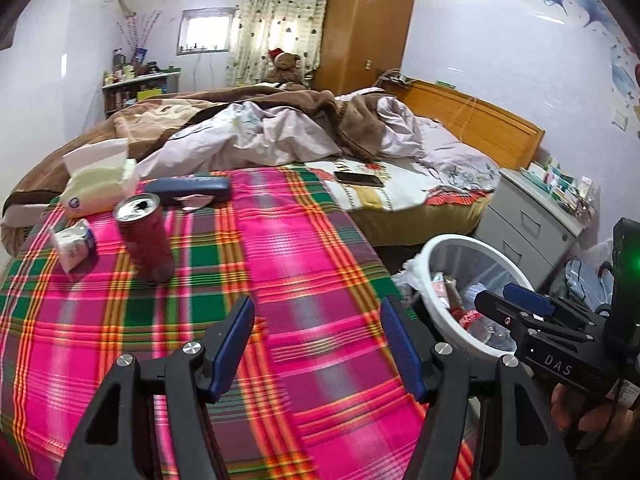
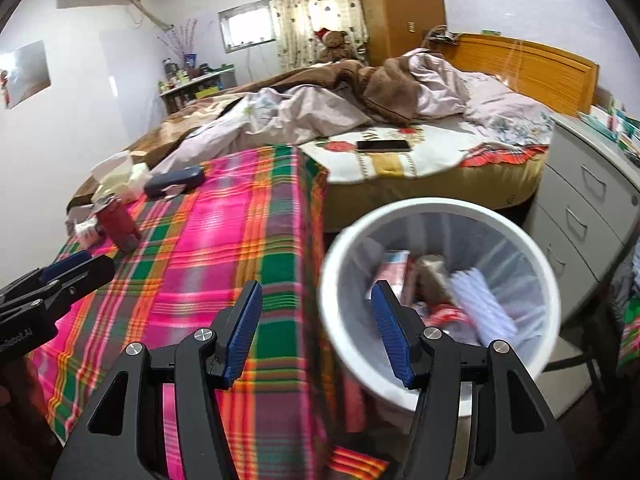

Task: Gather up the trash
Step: 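Move both tools back over the bed toward the red can and yogurt cup, then grasp the red milk can with the right tool while the left tool grasps the white yogurt cup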

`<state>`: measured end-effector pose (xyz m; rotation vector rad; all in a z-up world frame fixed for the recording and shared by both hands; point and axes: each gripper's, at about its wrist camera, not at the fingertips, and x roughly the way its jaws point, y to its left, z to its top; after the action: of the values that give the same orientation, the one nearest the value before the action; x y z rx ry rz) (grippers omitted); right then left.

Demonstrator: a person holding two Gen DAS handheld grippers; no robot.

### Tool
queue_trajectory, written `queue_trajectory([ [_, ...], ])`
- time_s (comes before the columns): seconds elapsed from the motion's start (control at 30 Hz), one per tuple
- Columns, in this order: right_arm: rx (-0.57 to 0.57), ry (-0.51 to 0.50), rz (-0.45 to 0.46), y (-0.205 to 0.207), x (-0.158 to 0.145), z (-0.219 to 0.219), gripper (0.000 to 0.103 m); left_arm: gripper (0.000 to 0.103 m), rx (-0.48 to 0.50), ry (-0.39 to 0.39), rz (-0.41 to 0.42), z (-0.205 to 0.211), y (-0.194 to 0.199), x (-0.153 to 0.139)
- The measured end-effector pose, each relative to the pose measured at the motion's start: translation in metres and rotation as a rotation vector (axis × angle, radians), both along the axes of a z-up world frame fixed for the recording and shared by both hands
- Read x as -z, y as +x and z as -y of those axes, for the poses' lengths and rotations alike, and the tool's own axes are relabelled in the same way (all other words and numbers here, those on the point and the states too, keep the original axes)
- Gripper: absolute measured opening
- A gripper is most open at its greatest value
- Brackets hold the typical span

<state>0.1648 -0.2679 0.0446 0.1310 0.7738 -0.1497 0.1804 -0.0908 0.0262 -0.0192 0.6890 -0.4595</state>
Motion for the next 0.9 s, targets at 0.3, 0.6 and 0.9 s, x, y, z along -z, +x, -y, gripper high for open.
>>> queue_trajectory([
  [0.3, -0.095, 0.016, 0.018, 0.021, 0.0, -0.039, 0.058, 0.067, -0.098, -0.012, -0.006, -0.049, 0.009, 0.005],
  [0.6, -0.171, 0.061, 0.013, 0.048, 0.009, -0.075, 0.058, 0.067, -0.237, -0.001, -0.012, -0.115, 0.029, 0.011],
  [0.9, -0.24, 0.064, 0.001, 0.072, 0.016, -0.113, 0.058, 0.067, -0.333, -0.006, -0.038, -0.173, 0.053, 0.019],
])
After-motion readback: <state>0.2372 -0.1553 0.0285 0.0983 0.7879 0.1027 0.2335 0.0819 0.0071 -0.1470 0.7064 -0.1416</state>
